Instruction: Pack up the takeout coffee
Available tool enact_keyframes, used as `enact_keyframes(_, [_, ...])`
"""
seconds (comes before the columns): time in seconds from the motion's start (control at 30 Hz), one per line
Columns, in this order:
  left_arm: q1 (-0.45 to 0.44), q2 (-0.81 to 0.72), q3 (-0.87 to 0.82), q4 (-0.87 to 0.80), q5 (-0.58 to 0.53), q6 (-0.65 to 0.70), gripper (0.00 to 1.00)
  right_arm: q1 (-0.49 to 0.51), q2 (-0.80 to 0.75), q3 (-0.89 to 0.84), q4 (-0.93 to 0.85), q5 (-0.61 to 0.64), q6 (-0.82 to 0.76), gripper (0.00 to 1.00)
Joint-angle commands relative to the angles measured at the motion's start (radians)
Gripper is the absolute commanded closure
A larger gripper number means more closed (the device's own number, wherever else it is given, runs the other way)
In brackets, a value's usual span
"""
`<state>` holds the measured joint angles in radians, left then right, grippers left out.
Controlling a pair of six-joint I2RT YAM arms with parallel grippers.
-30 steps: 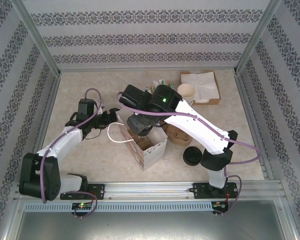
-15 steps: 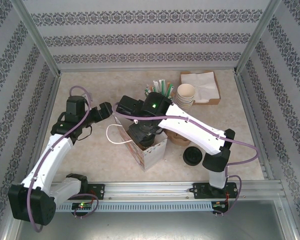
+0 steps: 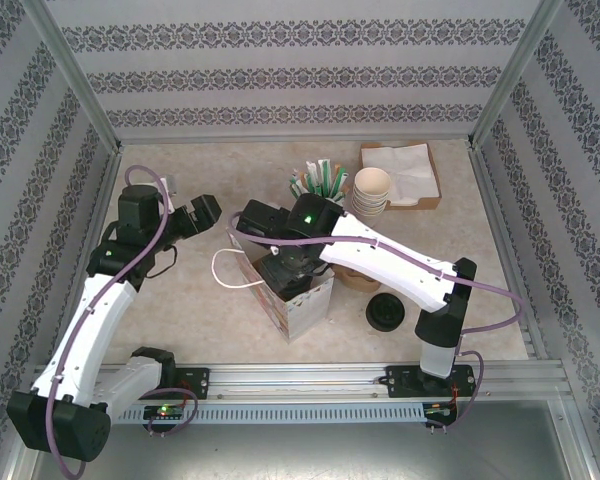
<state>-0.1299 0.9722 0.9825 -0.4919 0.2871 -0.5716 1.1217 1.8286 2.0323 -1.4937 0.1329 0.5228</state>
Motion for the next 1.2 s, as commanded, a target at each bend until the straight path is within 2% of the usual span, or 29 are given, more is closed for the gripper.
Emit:
enact_keyframes(0.0, [-0.005, -0.019, 0.038, -0.041, 0.022, 0.017, 0.04, -0.003, -0.035, -0.036, 0.041, -0.016, 0.020, 0.48])
enact_keyframes(0.67, [-0.005, -0.055, 0.083, -0.056, 0.100, -0.010, 0.06, -0.012, -0.046, -0.155, 0.110, -0.037, 0.042, 0.48])
enact_keyframes(1.17, [-0.005, -0.055, 0.089, -0.066, 0.111, -0.014, 0.06, -0.012, -0.038, -0.199, 0.139, -0.049, 0.062, 0.49])
